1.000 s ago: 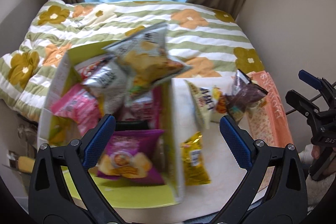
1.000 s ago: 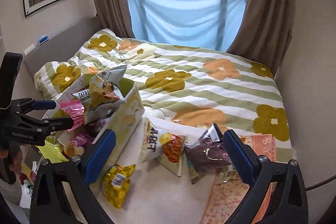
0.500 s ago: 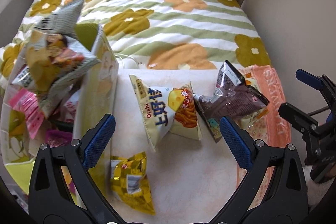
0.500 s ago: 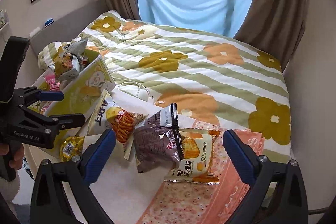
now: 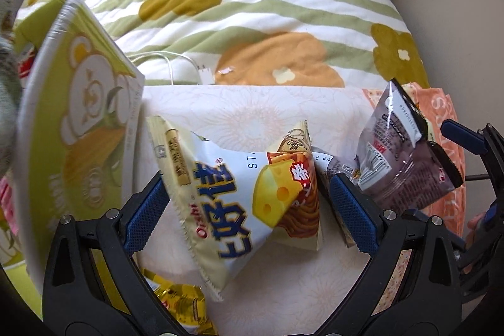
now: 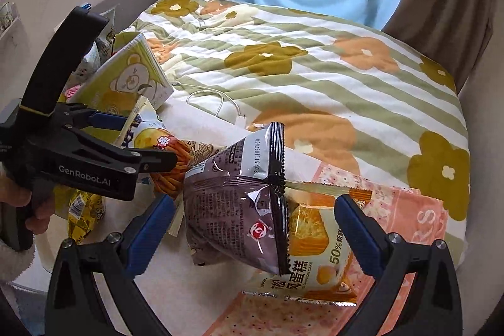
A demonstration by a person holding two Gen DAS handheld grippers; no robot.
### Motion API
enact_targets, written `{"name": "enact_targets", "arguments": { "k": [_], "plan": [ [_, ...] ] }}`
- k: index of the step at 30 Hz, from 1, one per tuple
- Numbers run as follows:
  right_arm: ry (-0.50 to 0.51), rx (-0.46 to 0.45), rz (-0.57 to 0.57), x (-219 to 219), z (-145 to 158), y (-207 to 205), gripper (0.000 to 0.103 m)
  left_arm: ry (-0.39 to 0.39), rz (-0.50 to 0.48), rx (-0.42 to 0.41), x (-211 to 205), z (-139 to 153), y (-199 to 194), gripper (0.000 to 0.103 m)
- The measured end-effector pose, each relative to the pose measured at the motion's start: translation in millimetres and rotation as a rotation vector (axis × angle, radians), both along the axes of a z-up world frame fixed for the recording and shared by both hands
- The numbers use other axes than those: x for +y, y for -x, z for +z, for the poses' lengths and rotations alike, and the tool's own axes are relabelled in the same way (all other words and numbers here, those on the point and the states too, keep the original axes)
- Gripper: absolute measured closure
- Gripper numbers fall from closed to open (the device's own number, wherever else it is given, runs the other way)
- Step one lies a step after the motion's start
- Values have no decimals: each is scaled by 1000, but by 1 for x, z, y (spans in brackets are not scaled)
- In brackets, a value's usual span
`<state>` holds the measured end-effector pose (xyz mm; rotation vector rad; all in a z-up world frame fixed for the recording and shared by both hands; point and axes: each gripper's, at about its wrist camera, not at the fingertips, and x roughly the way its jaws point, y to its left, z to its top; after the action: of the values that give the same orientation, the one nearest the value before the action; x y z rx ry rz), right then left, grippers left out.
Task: Organize snacks
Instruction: 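Grasp the Oishi cheese bag with the left tool while the right grasps the brown cocoa bag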
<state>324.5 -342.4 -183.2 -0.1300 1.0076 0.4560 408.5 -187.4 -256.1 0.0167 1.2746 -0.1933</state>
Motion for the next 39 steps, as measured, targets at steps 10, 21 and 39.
{"name": "enact_targets", "arguments": {
  "k": [10, 21, 39],
  "plan": [
    [46, 7, 80, 16, -15, -6, 2, 49, 11, 56, 7, -21, -7, 5],
    [107, -15, 131, 27, -23, -3, 6, 46, -40, 32, 1, -17, -1, 37],
    [140, -44, 120, 36, -22, 3, 28, -29, -42, -39, 9, 11, 30, 37]
  ]
}}
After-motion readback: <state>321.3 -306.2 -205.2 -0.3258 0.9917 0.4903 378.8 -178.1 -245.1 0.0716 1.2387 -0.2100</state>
